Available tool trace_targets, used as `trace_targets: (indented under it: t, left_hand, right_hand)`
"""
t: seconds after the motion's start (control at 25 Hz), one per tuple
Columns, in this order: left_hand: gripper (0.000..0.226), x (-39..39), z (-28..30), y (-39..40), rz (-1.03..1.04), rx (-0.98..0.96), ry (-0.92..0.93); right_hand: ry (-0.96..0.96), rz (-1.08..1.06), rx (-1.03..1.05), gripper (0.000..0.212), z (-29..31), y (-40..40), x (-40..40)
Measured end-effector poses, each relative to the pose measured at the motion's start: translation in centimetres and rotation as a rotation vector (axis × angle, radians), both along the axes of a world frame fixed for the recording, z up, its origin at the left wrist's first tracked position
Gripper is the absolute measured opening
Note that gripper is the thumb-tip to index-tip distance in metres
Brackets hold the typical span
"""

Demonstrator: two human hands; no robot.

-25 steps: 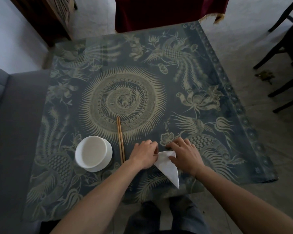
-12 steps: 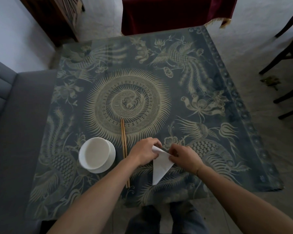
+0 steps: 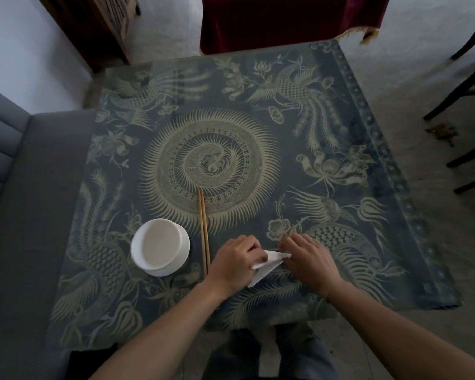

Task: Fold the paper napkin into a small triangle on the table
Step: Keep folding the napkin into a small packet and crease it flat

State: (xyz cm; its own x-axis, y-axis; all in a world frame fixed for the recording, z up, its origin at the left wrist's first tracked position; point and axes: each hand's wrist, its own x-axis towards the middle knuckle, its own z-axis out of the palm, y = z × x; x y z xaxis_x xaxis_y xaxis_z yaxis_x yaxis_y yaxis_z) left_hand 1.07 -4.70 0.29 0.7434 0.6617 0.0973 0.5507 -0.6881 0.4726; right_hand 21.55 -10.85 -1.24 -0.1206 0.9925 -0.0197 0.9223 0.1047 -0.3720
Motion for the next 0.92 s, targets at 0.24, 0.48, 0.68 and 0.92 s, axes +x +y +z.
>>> trace_targets:
  t: [0.24,0.48,0.68,0.92]
  left_hand:
    - [0.028,-2.0,-1.2,-2.3,-0.039,0.001,0.129]
    - [0.035,-3.2,-1.8,-3.8,-0.084,-0.008,0.201]
    - [0.049,-3.7,-2.8,-4.5,-0.116,0.037,0.244]
    - [0.065,-3.9,-3.5,-5.2,-0.112,0.018,0.377]
  right_hand:
    - [-0.146,0.218,-0.033,0.054,-0.5,-2.3,0.9]
    - [-0.245,0.251,-0.161,0.068,-1.8,-4.8,0.4]
    - [-0.288,0.209,-0.241,0.074,-1.9,-4.9,0.2]
    - [-0.33,0.189,-0.228,0.075,-1.7,-4.4,-0.1]
